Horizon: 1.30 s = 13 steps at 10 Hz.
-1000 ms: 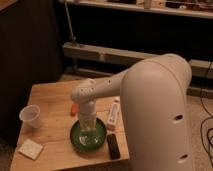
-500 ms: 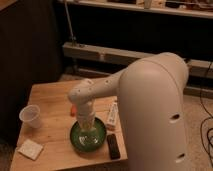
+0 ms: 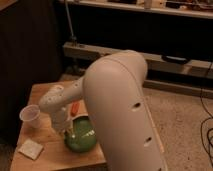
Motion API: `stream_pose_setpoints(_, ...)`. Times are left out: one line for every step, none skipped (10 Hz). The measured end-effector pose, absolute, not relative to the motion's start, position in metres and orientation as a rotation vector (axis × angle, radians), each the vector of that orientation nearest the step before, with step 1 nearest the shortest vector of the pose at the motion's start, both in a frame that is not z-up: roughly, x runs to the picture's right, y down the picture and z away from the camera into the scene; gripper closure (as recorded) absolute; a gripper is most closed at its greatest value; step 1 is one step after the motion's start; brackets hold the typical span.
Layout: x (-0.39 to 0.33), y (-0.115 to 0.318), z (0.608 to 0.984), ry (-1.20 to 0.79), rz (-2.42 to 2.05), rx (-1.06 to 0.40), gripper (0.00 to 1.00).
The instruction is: Drag the ceramic bowl in a circle
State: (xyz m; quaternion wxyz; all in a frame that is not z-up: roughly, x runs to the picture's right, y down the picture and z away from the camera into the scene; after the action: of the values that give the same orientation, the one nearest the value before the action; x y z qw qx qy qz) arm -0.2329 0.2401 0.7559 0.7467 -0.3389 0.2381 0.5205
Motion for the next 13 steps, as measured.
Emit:
stream_pose_setpoints(-0.243,0.244,0.754,0.520,1.133,-0.731,0.20)
stream_pose_setpoints(-0.245,0.242,0.754,0.522,1.141,-0.713,0.20)
stream_pose_setpoints(-0.240,0.240,0.754,0.524,1.155,-0.704,0.20)
stream_pose_setpoints(-0.234,0.238,0.755,0.522,1.168,-0.699,0.20)
stream_pose_setpoints(-0.216,0.229,0.756,0.516,1.198,-0.687,0.20)
stream_pose_setpoints(-0.203,0.221,0.754,0.501,1.228,-0.685,0.20)
stream_pose_setpoints(-0.198,0.217,0.752,0.485,1.237,-0.686,0.20)
stream_pose_setpoints(-0.199,0.216,0.748,0.472,1.235,-0.687,0.20)
stream_pose_setpoints(-0.201,0.215,0.746,0.459,1.223,-0.673,0.20)
stream_pose_setpoints(-0.199,0.216,0.745,0.450,1.222,-0.666,0.20)
stream_pose_setpoints(-0.190,0.214,0.747,0.448,1.218,-0.649,0.20)
stream_pose_setpoints(-0.176,0.213,0.747,0.454,1.222,-0.636,0.20)
stream_pose_setpoints(-0.170,0.211,0.747,0.449,1.223,-0.631,0.20)
